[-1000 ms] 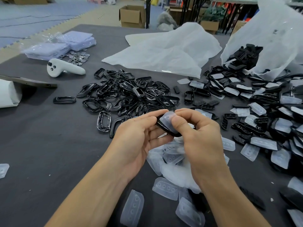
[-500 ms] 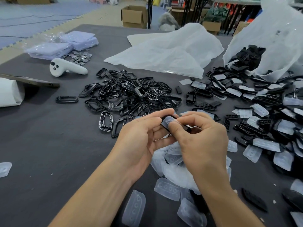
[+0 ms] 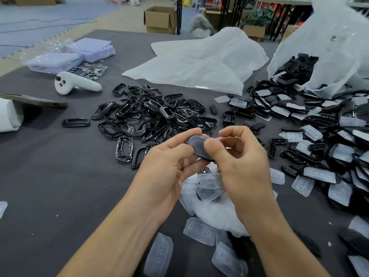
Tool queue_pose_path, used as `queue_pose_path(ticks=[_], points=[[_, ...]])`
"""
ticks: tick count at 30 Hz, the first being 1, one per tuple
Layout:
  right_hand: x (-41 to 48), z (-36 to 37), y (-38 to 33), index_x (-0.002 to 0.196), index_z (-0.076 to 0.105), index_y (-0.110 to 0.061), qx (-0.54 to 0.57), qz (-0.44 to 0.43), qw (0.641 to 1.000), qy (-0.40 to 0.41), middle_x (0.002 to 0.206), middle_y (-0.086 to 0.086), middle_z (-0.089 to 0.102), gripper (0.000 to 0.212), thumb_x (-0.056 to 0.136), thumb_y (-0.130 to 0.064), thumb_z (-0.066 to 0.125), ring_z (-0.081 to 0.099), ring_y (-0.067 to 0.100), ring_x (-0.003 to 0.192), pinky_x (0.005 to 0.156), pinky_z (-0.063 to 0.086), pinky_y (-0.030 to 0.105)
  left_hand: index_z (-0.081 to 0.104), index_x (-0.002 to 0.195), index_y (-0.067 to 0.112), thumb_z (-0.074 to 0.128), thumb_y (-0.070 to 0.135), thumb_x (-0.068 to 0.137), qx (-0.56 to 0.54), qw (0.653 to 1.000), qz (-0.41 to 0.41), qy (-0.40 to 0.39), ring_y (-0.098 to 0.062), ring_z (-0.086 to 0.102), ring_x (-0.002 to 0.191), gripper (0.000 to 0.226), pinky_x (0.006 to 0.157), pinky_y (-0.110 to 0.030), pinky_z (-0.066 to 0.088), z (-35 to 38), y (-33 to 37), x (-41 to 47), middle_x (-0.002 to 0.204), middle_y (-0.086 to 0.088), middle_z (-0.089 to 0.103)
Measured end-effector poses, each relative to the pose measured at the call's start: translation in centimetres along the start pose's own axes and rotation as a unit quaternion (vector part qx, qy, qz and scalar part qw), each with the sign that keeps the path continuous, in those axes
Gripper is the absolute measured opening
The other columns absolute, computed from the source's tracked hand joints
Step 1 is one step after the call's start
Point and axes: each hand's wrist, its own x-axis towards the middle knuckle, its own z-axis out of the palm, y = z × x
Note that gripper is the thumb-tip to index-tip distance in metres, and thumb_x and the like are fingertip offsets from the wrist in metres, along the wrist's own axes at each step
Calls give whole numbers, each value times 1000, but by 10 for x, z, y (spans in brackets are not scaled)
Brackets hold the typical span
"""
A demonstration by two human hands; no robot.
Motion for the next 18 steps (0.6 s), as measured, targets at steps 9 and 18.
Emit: queue_pose_path(ticks=[9,18], points=[[3,0,2,81,72,-27,34,5,999,-23,59,-4,64,8,77,-34,72,54,16,53,54,46,35,83,100,16,66,-2,73,53,998,17,6,-23,67,86,37,75,-27,62,-1,4,-3,98,-17,62],[5,-1,3,79,73,-27,60,11,997,-39,59,-5,63,4,80,-23,73,54,14,54,52,44,28,84,86,15,60,1,97,134,990,19,28,-13,77,70,30,59,-22,59,4,11,-9,90,-10,81]])
